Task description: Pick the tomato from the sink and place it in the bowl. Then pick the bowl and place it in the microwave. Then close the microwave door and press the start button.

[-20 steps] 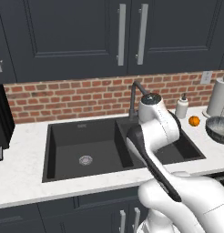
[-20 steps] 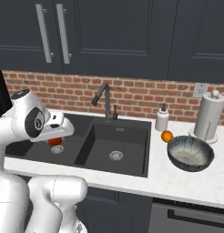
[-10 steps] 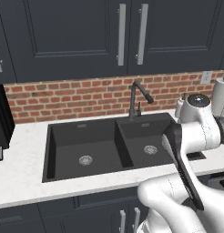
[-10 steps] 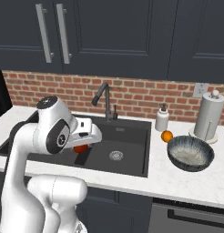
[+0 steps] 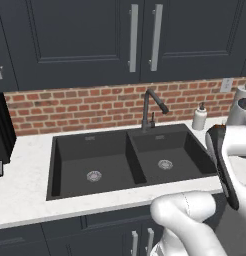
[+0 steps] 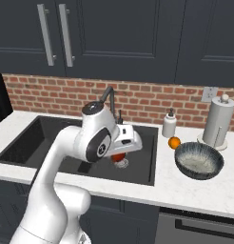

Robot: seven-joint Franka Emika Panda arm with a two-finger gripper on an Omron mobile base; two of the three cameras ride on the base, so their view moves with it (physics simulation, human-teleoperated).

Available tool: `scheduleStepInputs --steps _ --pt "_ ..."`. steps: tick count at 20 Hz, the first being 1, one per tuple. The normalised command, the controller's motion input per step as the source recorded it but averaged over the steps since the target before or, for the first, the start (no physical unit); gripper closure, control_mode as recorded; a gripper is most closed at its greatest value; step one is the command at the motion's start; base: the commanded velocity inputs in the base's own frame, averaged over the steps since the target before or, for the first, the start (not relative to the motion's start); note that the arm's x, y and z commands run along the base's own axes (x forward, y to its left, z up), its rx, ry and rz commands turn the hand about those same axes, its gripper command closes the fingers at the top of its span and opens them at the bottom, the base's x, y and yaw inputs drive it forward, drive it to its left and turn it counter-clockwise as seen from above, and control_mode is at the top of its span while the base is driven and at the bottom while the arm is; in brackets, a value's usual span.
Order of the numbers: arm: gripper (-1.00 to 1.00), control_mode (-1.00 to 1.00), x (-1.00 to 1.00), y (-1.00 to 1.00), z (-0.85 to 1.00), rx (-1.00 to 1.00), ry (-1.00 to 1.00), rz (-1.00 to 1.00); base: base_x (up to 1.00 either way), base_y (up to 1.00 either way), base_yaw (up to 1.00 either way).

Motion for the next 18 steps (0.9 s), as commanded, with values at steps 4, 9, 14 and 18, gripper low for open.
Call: scheduleStepInputs --steps 4,9,14,18 --pt "1.00 -1.00 0.60 -1.00 0.04 0.00 0.13 0.00 0.00 0.00 0.00" --pt "1.00 -1.00 0.69 -1.00 0.00 0.00 0.17 0.00 0.00 0.00 0.00" --pt "1.00 -1.00 0.85 -1.00 0.00 0.00 0.18 -0.03 0.00 0.00 0.00" --pt "1.00 -1.00 0.68 -0.97 -0.28 0.01 0.15 -0.06 0.00 0.00 0.00"
